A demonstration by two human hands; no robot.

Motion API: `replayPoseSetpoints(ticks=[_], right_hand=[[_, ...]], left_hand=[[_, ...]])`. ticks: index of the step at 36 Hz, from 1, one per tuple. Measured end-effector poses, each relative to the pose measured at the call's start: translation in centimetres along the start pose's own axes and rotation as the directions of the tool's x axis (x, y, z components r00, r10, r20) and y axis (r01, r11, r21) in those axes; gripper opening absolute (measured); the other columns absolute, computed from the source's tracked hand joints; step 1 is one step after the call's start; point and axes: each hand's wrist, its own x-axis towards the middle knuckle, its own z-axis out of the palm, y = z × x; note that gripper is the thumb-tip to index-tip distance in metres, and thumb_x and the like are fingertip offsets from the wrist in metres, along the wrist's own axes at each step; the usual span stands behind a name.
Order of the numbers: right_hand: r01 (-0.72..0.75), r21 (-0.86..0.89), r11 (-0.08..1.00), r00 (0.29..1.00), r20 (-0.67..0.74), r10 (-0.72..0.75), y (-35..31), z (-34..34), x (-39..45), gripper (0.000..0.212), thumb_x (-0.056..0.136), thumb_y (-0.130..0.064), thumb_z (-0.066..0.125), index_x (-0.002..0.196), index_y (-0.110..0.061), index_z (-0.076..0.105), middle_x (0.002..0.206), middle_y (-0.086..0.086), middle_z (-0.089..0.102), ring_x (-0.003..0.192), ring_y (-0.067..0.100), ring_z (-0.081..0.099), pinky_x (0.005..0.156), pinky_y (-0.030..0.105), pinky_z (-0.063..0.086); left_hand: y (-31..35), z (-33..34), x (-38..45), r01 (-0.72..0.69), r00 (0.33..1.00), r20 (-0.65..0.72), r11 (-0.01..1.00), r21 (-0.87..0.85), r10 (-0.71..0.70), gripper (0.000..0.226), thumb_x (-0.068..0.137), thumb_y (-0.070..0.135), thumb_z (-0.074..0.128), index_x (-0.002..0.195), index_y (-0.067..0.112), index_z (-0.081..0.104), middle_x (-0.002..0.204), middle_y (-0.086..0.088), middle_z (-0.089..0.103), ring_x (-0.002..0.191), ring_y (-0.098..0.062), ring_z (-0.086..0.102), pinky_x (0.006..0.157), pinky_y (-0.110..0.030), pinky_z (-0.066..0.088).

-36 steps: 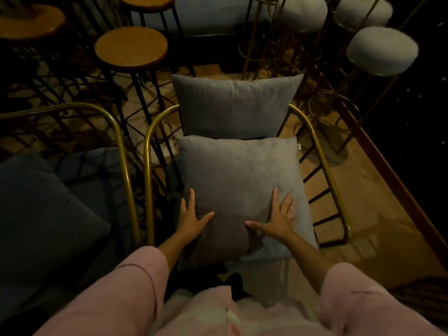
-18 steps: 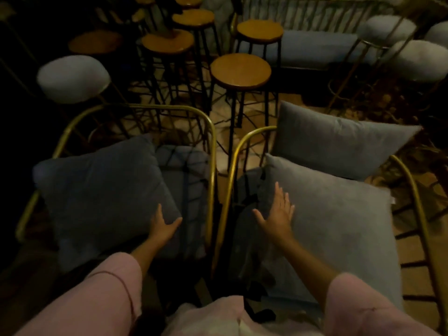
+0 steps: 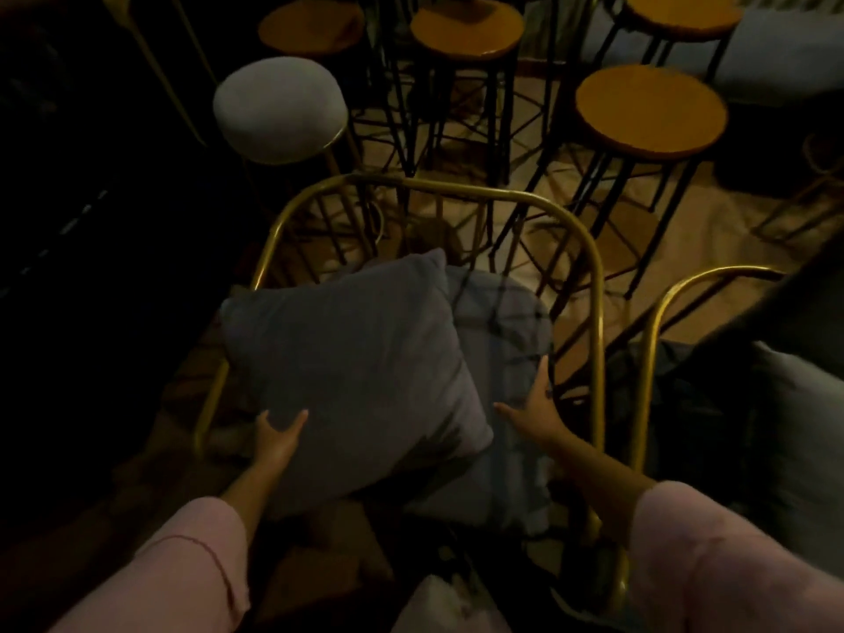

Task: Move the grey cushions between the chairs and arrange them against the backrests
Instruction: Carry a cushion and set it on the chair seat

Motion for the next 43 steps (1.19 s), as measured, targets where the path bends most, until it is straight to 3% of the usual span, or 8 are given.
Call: replayPoseSetpoints(ticks=[6, 8, 11, 13, 18, 30, 38, 43], right_hand=[[-0.194, 0.161, 0.968, 0.981, 0.055, 0.187, -2.1, 5.2, 5.8, 0.136, 0.063, -0.052, 0.087, 0.158, -0.022, -0.006, 0.164, 0.008, 0.02, 0.147, 0.032, 0.029, 0.116, 0.047, 0.032], [-0.235, 0.179, 0.955, 0.971, 0.08, 0.224, -1.9, 6.5, 8.1, 0.141, 0.05, -0.064, 0.087, 0.158, -0.025, 0.005, 0.162, 0.008, 0.026, 0.144, 0.032, 0.035, 0.114, 0.05, 0.037], [-0.282, 0.221, 0.934, 0.959, 0.099, 0.266, -2.3, 8.3, 10.7, 0.126, 0.061, -0.06, 0.085, 0.157, -0.019, 0.015, 0.156, 0.007, 0.038, 0.136, 0.03, 0.046, 0.101, 0.043, 0.048], [-0.301, 0.225, 0.927, 0.953, 0.091, 0.288, -3.0, 9.5, 11.8, 0.124, 0.065, -0.058, 0.084, 0.157, -0.013, 0.014, 0.151, 0.006, 0.042, 0.135, 0.029, 0.048, 0.105, 0.04, 0.046], [-0.246, 0.206, 0.947, 0.969, 0.056, 0.24, -3.7, 11.9, 13.8, 0.114, 0.061, -0.067, 0.08, 0.152, -0.019, 0.03, 0.152, 0.005, 0.043, 0.134, 0.027, 0.048, 0.11, 0.042, 0.042], [-0.186, 0.193, 0.963, 0.97, -0.12, 0.211, -2.5, 10.4, 11.5, 0.098, 0.069, -0.067, 0.074, 0.147, -0.024, 0.033, 0.149, 0.005, 0.046, 0.133, 0.029, 0.049, 0.107, 0.044, 0.045], [-0.226, 0.268, 0.937, 0.934, -0.213, 0.287, 0.0, 8.1, 8.2, 0.1, 0.07, -0.07, 0.07, 0.147, -0.017, 0.034, 0.147, 0.007, 0.048, 0.131, 0.031, 0.05, 0.106, 0.044, 0.046], [-0.298, 0.221, 0.929, 0.909, -0.231, 0.347, 2.3, 8.5, 6.7, 0.104, 0.067, -0.072, 0.068, 0.147, -0.016, 0.034, 0.148, 0.01, 0.048, 0.131, 0.034, 0.05, 0.108, 0.045, 0.043]], left_hand=[[0.4, -0.3, 6.4, 0.047, 0.998, 0.034, 0.993, -0.107, -0.044, 0.111, 0.069, 0.055, 0.08, 0.154, 0.025, 0.016, 0.156, -0.009, 0.035, 0.139, -0.031, 0.042, 0.113, -0.051, 0.038], [1.1, 0.4, 7.6, 0.054, 0.998, 0.028, 0.992, -0.115, -0.052, 0.107, 0.076, 0.058, 0.072, 0.156, 0.03, 0.007, 0.161, -0.008, 0.027, 0.143, -0.031, 0.035, 0.115, -0.051, 0.035], [1.5, 1.3, 9.2, 0.084, 0.996, -0.027, 0.992, -0.097, -0.087, 0.106, 0.08, 0.059, 0.066, 0.156, 0.031, -0.003, 0.164, -0.009, 0.016, 0.147, -0.033, 0.026, 0.118, -0.05, 0.029], [0.9, 1.7, 10.4, 0.072, 0.996, -0.053, 0.993, -0.094, -0.078, 0.113, 0.076, 0.062, 0.069, 0.156, 0.032, -0.005, 0.164, -0.007, 0.015, 0.148, -0.032, 0.025, 0.119, -0.049, 0.028], [-0.6, 1.6, 12.0, 0.038, 0.99, -0.134, 0.997, -0.072, -0.048, 0.112, 0.073, 0.054, 0.076, 0.156, 0.028, 0.005, 0.163, -0.005, 0.022, 0.146, -0.027, 0.03, 0.12, -0.039, 0.026], [2.4, 2.4, 10.8, -0.042, 0.99, -0.141, 0.991, -0.127, 0.024, 0.099, 0.078, 0.047, 0.075, 0.154, 0.018, 0.02, 0.157, -0.006, 0.034, 0.141, -0.022, 0.039, 0.107, -0.028, 0.034], [6.3, 5.1, 11.8, -0.14, 0.989, 0.042, 0.989, -0.042, 0.142, 0.084, 0.074, 0.057, 0.075, 0.144, 0.023, 0.044, 0.143, -0.001, 0.053, 0.125, -0.021, 0.055, 0.096, -0.031, 0.047], [4.3, 6.2, 12.8, -0.154, 0.972, 0.193, 0.985, 0.084, 0.135, 0.093, 0.069, 0.06, 0.076, 0.147, 0.028, 0.038, 0.147, -0.001, 0.05, 0.129, -0.021, 0.052, 0.103, -0.034, 0.044]])
